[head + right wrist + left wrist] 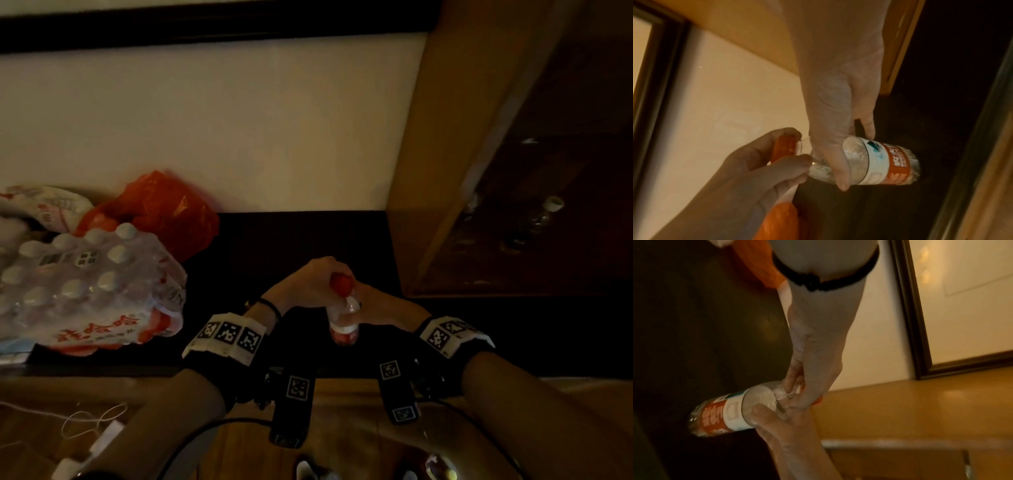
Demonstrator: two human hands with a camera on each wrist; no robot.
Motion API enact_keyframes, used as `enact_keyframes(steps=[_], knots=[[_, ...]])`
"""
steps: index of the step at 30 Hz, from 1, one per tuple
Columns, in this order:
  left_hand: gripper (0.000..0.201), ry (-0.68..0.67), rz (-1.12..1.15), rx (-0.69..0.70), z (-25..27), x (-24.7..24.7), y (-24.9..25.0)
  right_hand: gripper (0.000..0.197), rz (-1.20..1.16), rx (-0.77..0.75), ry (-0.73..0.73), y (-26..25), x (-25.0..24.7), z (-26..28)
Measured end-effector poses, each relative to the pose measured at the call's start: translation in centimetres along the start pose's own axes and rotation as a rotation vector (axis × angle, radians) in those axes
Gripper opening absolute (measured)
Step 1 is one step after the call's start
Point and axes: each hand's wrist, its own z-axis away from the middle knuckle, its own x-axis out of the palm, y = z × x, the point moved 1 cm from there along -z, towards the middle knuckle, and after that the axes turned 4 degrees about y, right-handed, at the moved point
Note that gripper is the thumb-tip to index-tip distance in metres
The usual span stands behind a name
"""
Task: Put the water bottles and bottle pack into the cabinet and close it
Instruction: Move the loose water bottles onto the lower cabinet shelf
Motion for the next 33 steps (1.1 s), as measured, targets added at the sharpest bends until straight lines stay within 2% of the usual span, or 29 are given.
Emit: enact_keyframes(steps=[3,6,8,10,12,14,16,18,23,25,27,29,31,33], knots=[[0.039,-0.055,0.069,0.017,-1.4,2.2,3.5,0.074,-0.023,0.009,-0.012,2.5,-2.5,3.3],[0.040,-0.119,0.169,0.055,-3.5,4.5,7.0,0.075,-0.042,0.085,0.014,5.6,-5.4,6.6],[0.041,-0.137,0.262,0.057,-5.0,5.9,9.0,0.066,-0.050,0.124,0.053,7.2,-7.5,8.8],[0.032,-0.135,0.358,-0.007,-6.5,7.2,10.5,0.056,-0.125,0.183,0.080,8.6,-9.7,10.6],[0.016,-0.089,0.366,-0.113,-7.8,8.3,11.2,0.056,-0.202,0.247,0.154,10.2,-11.9,12.0],[0.022,-0.011,0.382,-0.224,-8.7,9.0,11.3,0.050,-0.270,0.275,0.268,11.4,-14.0,12.8],[0.032,0.056,0.419,-0.309,-9.3,9.0,11.1,0.033,-0.377,0.215,0.384,12.2,-16.1,13.1],[0.031,0.135,0.433,-0.337,-9.7,8.9,10.6,0.020,-0.437,0.157,0.511,12.5,-18.0,13.0],[0.030,0.394,0.456,-0.318,-11.0,8.7,10.2,0.038,-0.368,0.182,0.735,14.1,-21.7,9.9],[0.037,0.427,0.517,-0.262,-11.6,8.7,10.4,0.041,-0.274,0.167,0.766,14.3,-22.8,8.4],[0.052,0.431,0.605,-0.228,-12.2,8.6,10.7,0.029,-0.272,0.130,0.807,14.5,-23.7,7.3],[0.063,0.420,0.689,-0.217,-12.7,8.7,11.2,0.026,-0.285,0.138,0.818,15.1,-24.4,6.3],[0.062,0.435,0.722,-0.217,-13.1,9.1,11.5,0.029,-0.294,0.161,0.783,15.5,-24.9,5.4],[0.055,0.483,0.712,-0.228,-13.3,9.3,11.6,0.041,-0.316,0.203,0.746,16.1,-25.0,4.6]])
